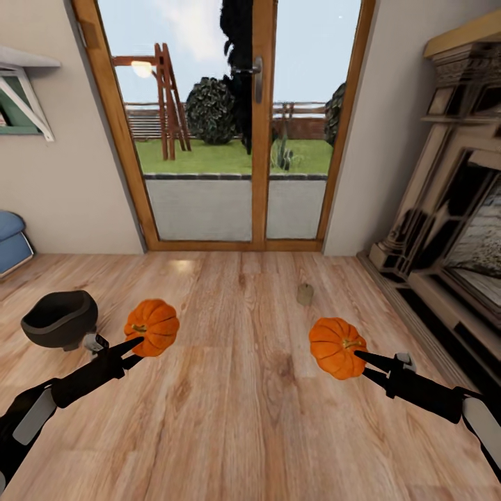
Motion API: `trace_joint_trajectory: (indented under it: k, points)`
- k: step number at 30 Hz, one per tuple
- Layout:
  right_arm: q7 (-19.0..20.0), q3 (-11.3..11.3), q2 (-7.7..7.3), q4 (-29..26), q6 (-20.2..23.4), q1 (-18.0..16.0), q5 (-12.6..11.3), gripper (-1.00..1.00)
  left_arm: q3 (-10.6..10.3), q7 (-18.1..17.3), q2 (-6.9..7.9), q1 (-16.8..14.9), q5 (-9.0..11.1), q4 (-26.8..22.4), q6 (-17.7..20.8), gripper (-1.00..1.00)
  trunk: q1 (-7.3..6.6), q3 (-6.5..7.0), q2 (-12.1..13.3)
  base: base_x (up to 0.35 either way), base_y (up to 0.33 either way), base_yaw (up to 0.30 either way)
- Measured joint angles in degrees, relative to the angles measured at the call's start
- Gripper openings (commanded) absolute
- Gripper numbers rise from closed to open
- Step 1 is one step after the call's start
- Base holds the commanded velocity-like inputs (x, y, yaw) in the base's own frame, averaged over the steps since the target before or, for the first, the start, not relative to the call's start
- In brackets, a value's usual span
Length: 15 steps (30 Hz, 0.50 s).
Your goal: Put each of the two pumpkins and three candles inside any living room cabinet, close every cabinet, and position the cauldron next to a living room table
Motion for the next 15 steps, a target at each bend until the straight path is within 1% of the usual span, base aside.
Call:
trace_joint_trajectory:
  k: [5, 9, 15]
  points:
    - [-0.22, -0.05, -0.01, 0.02, 0.07, 0.00, 0.00, -1.00, 0.00, 0.00, -0.02, 0.04, 0.00, 0.00, 0.00, -1.00, -0.13, 1.11, 0.07, 0.000, 0.000, 0.000]
    - [-1.98, -0.01, 0.01, 0.02, 0.00, 0.00, 0.08, -1.00, 0.00, 0.00, 0.00, 0.05, 0.03, 0.00, 0.00, -1.00, -0.23, 2.00, 0.12, 0.000, 0.000, 0.000]
    - [-2.30, -0.01, -0.05, 0.02, 0.09, 0.00, -0.13, -1.00, 0.11, -0.11, 0.00, 0.03, 0.09, 0.03, 0.00, -1.00, -0.39, 3.33, 0.20, 0.000, 0.000, 0.000]
